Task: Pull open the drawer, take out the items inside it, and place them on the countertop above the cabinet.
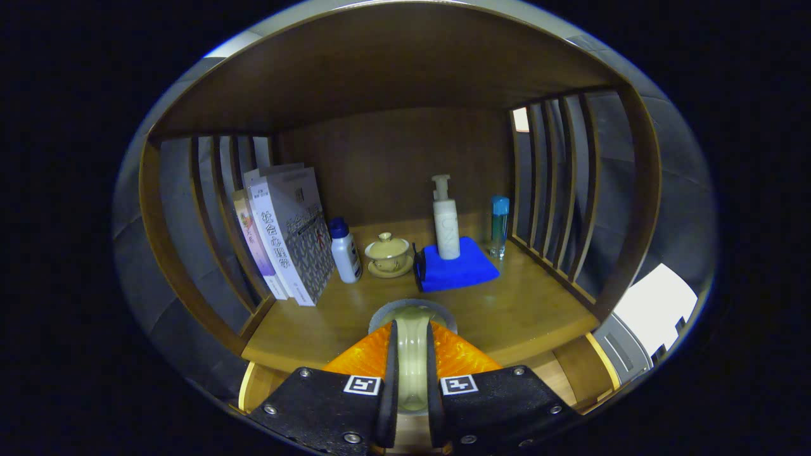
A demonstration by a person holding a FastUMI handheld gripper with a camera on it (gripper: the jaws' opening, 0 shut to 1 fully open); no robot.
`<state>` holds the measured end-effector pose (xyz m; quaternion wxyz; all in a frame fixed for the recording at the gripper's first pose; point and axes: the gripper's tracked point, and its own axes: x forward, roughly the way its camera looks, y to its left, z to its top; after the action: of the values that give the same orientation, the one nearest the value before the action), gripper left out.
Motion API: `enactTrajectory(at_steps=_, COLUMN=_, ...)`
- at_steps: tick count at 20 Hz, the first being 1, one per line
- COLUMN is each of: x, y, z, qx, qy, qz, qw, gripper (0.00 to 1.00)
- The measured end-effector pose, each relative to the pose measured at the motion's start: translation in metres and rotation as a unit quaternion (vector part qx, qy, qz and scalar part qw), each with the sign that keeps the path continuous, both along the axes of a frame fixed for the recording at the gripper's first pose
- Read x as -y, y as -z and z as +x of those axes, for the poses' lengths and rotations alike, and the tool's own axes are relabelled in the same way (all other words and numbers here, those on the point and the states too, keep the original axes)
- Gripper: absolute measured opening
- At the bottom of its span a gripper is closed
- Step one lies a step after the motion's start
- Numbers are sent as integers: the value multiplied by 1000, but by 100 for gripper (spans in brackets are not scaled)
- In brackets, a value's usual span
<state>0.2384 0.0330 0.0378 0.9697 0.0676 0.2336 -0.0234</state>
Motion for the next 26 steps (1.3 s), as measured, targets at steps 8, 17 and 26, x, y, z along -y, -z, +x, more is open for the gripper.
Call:
enactTrajectory(at_steps=8, x=-4, y=28, z=36, qx=-21, qy=-39, qz=-17, qw=999, gripper=24)
enactTrajectory(at_steps=17, x=14, y=4, z=40, qx=52, qy=-24, qz=-27, qw=998, gripper=84)
enactTrajectory(at_steps=26, x=20, y=-64, z=-47, qx=174, qy=-11, qz=-38, qw=984, gripper=95)
